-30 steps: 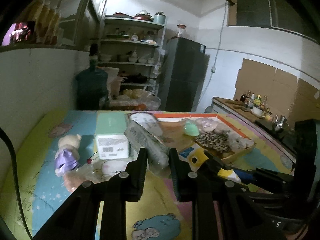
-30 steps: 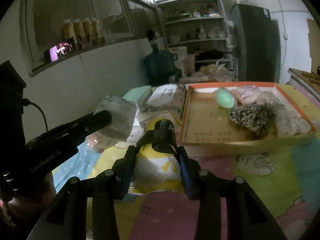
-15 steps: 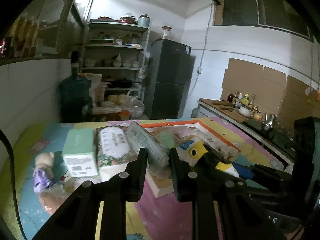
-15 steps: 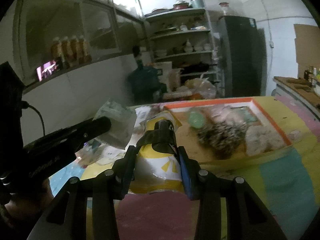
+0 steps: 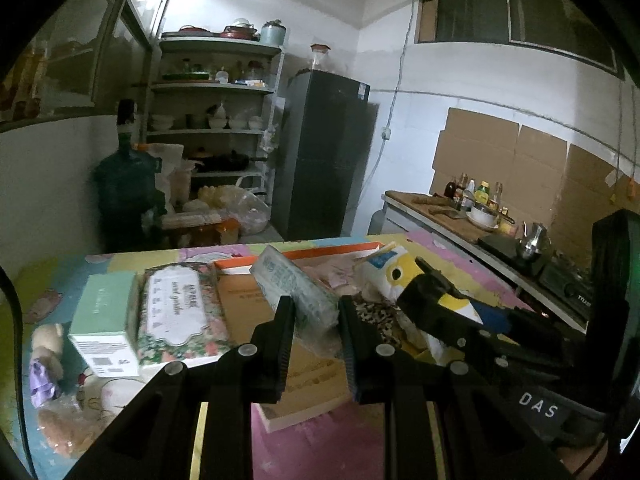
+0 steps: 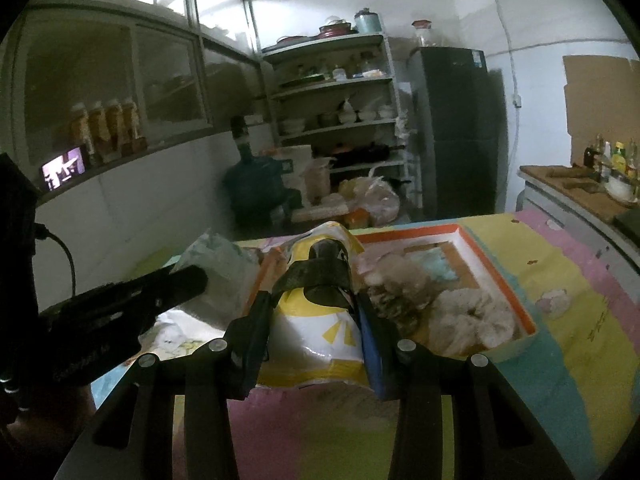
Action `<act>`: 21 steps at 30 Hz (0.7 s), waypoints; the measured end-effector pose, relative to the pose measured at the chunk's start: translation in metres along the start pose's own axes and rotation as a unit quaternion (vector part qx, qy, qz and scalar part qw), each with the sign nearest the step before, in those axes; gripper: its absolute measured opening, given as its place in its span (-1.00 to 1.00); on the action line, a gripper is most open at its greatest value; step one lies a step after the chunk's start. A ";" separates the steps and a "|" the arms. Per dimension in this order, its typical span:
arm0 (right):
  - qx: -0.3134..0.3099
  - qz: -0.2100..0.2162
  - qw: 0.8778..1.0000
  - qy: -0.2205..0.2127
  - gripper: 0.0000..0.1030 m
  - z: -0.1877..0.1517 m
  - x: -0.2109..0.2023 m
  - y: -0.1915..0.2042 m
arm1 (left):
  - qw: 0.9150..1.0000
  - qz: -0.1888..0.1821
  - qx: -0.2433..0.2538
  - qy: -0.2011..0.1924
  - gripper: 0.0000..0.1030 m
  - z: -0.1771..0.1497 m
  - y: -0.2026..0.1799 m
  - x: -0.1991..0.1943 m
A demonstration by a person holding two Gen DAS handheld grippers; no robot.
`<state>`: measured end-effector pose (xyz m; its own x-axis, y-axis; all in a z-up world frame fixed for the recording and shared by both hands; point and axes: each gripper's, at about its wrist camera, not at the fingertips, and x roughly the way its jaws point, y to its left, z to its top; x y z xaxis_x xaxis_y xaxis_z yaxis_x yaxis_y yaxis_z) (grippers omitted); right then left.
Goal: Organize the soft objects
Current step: 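Carry the yellow-and-white packet with the right tool over the box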
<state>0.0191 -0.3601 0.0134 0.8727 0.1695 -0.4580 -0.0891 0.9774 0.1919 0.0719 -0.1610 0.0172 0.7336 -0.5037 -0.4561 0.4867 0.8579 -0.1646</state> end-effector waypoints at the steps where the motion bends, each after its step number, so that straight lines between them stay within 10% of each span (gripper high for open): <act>1: 0.000 -0.001 1.000 0.001 -0.16 0.001 0.002 -0.003 | 1.000 0.000 0.000 0.003 -0.55 0.000 -0.002 0.005; 21: 0.024 0.010 0.999 0.041 -0.16 0.001 0.063 -0.044 | 0.999 0.005 -0.004 0.054 -0.57 -0.008 -0.005 0.074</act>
<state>0.0790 -0.3924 -0.0231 0.8280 0.2009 -0.5235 -0.0818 0.9669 0.2417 0.1202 -0.2019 -0.0226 0.6824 -0.4816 -0.5499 0.4751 0.8639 -0.1669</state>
